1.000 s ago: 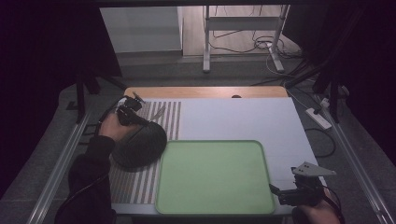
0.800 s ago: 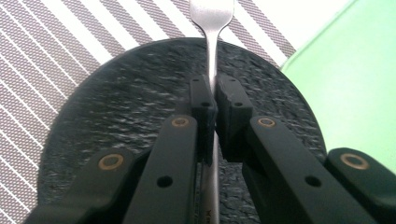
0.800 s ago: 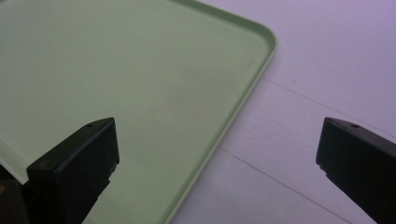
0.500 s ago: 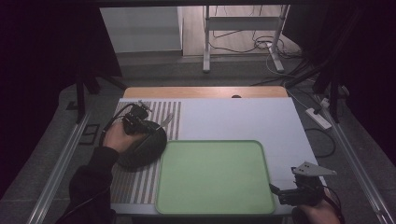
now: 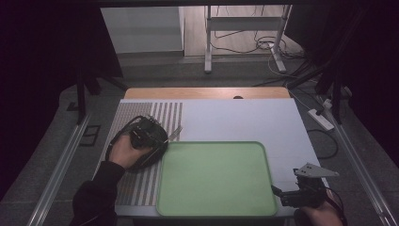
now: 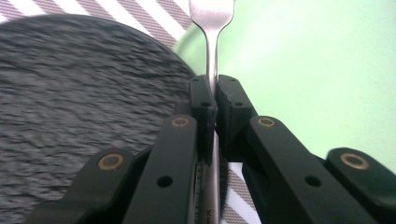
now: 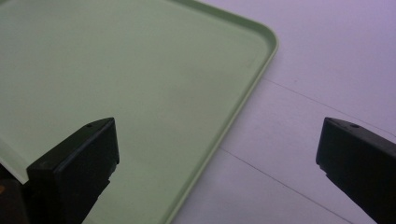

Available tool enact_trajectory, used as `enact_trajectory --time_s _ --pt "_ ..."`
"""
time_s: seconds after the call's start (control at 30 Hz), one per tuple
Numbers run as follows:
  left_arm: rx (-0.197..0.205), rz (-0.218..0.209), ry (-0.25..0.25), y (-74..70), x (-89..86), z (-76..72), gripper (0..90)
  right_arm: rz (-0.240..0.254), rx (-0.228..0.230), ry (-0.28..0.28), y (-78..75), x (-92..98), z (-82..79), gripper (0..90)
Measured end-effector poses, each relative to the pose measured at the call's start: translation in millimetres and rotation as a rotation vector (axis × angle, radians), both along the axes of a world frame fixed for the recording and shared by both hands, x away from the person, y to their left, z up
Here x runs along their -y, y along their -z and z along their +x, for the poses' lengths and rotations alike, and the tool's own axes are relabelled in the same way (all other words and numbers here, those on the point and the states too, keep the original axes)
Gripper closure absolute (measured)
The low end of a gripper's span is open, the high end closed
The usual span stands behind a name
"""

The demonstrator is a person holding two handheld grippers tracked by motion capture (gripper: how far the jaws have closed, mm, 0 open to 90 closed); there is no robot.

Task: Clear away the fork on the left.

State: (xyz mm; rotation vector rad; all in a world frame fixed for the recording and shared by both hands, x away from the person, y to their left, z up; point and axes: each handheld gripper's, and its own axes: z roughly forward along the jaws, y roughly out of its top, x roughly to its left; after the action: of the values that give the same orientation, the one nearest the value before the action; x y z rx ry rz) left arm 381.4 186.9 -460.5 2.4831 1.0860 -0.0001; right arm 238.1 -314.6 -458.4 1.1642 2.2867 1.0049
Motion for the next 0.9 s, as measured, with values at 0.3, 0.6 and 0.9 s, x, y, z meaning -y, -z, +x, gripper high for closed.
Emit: enact_trajectory --time_s 0.3,0.6,0.9 --pt "-0.012 -0.009 0.011 4.7 14.0 -24.4 84.6 0.004 0.005 -0.004 -0.1 0.1 -0.5 0.0" --pt "-0.045 -0.017 0.003 12.5 32.5 -44.7 84.6 0.008 0.009 -0.010 -0.4 0.2 -0.8 0.0" --pt "-0.073 -0.011 -0.015 17.0 57.3 -55.6 84.6 0.007 0.008 -0.014 -0.5 -0.3 -0.8 0.0"
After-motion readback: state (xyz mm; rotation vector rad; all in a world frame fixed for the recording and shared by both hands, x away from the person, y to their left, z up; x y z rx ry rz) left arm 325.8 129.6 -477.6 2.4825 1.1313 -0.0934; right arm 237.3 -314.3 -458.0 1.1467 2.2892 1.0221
